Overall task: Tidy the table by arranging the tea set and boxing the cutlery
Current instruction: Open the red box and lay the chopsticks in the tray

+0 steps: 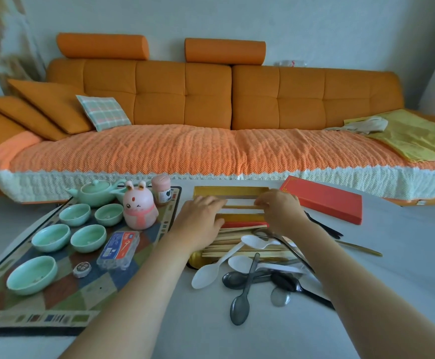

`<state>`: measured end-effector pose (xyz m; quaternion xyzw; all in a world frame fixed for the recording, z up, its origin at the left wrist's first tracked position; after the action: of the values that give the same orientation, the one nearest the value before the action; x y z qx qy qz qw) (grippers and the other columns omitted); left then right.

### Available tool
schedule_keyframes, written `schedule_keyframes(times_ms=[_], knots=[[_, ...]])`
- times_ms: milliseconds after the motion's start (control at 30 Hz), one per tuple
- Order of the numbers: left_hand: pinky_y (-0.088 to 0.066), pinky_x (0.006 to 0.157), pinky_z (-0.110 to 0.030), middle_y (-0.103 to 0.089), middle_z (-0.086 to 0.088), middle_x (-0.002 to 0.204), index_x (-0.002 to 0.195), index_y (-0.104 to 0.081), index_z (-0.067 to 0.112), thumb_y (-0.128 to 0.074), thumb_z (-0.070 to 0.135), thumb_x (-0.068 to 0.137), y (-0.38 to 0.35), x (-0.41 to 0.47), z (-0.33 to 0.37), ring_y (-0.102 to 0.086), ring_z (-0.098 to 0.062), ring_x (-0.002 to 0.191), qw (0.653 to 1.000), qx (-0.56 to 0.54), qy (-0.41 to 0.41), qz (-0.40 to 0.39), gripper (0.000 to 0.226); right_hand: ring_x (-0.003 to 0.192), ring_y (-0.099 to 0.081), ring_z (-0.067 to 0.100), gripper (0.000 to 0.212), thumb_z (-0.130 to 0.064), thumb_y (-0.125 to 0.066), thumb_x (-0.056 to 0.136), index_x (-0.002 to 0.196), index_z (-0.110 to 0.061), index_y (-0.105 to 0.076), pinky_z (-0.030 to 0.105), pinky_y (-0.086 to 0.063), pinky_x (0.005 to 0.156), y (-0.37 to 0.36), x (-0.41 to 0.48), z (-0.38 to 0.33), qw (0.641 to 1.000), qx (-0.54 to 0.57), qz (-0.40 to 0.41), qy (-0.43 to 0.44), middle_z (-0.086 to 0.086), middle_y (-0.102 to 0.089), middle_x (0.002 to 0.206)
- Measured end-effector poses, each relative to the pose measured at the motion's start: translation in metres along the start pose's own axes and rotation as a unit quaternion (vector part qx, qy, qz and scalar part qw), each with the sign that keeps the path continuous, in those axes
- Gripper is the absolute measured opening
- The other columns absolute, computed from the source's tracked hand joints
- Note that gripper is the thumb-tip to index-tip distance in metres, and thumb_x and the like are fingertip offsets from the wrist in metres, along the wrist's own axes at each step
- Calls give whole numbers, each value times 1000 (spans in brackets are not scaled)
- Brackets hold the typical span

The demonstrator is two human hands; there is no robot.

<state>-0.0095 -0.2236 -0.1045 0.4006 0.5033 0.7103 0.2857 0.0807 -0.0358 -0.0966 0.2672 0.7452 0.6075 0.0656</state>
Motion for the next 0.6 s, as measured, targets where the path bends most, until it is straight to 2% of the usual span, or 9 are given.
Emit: schedule_keyframes(times_ms=[133, 200, 267, 367, 433, 500, 567, 600], knots=[[-23, 114, -39, -46, 4, 146, 149, -33, 27, -43, 41, 101, -13, -1, 6, -39, -19, 134, 999, 9, -7, -50, 51, 102, -58, 16, 36, -20, -39, 99, 120, -28, -66, 42, -35, 107, 2, -11, -9, 998, 37, -33, 42, -5, -61, 131], [-23, 114, -38, -47, 5, 146, 149, -33, 27, -41, 41, 101, -13, -1, 6, -40, -19, 133, 999, 6, -4, -46, 50, 97, -58, 14, 40, -22, -36, 98, 124, -29, -65, 39, -34, 108, 1, -18, -16, 994, 33, -84, 63, -6, -68, 118], [-23, 114, -38, -46, 5, 147, 148, -34, 27, -40, 40, 102, -11, 0, 6, -39, -19, 135, 999, -11, -1, -36, 49, 101, -58, 16, 43, -22, -33, 97, 126, -30, -63, 38, -28, 111, -1, -21, -18, 991, 4, -113, 77, -6, -70, 103], [-29, 111, -36, -47, 6, 142, 143, -43, 26, -47, 33, 101, -4, -3, 8, -37, -18, 133, 1000, -22, -9, 10, 44, 123, -52, 14, 39, -21, -39, 97, 127, -30, -61, 44, -18, 118, 1, -22, -15, 993, 6, -59, 98, -8, -65, 124], [-36, 102, -33, -51, 7, 128, 131, -54, 26, -53, 26, 97, 2, -5, 10, -42, -17, 123, 998, -26, -18, 58, 34, 121, -52, 15, 31, -19, -50, 95, 119, -29, -66, 41, -29, 111, 8, -24, -17, 989, 5, 27, 145, -8, -63, 124], [-41, 90, -29, -55, 8, 114, 116, -61, 26, -57, 22, 94, 7, -6, 13, -49, -15, 110, 995, -27, -26, 88, 22, 105, -59, 17, 23, -15, -57, 93, 106, -26, -72, 38, -46, 94, 14, -27, -23, 980, 14, 67, 188, -7, -65, 110], [-41, 76, -25, -60, 9, 104, 105, -66, 26, -56, 21, 94, 10, -8, 15, -55, -15, 98, 996, -34, -22, 78, 15, 95, -62, 17, 21, -17, -58, 94, 103, -27, -73, 36, -54, 81, 14, -32, -29, 979, 3, 23, 201, -8, -66, 104], [-40, 72, -24, -61, 9, 101, 104, -67, 27, -55, 23, 95, 8, -10, 15, -57, -14, 93, 997, -35, -18, 59, 16, 95, -63, 16, 21, -21, -57, 95, 105, -28, -73, 35, -54, 79, 11, -34, -32, 980, -18, -17, 198, -9, -66, 105]])
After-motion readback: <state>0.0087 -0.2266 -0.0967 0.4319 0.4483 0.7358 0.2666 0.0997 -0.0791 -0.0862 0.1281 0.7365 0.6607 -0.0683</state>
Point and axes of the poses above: each hand's wrist, its own x-axis towards the middle knuckle, its own y-axis out of the back of the hand, z = x × y, the point moved 3 cm from there along x, towards the middle knuckle
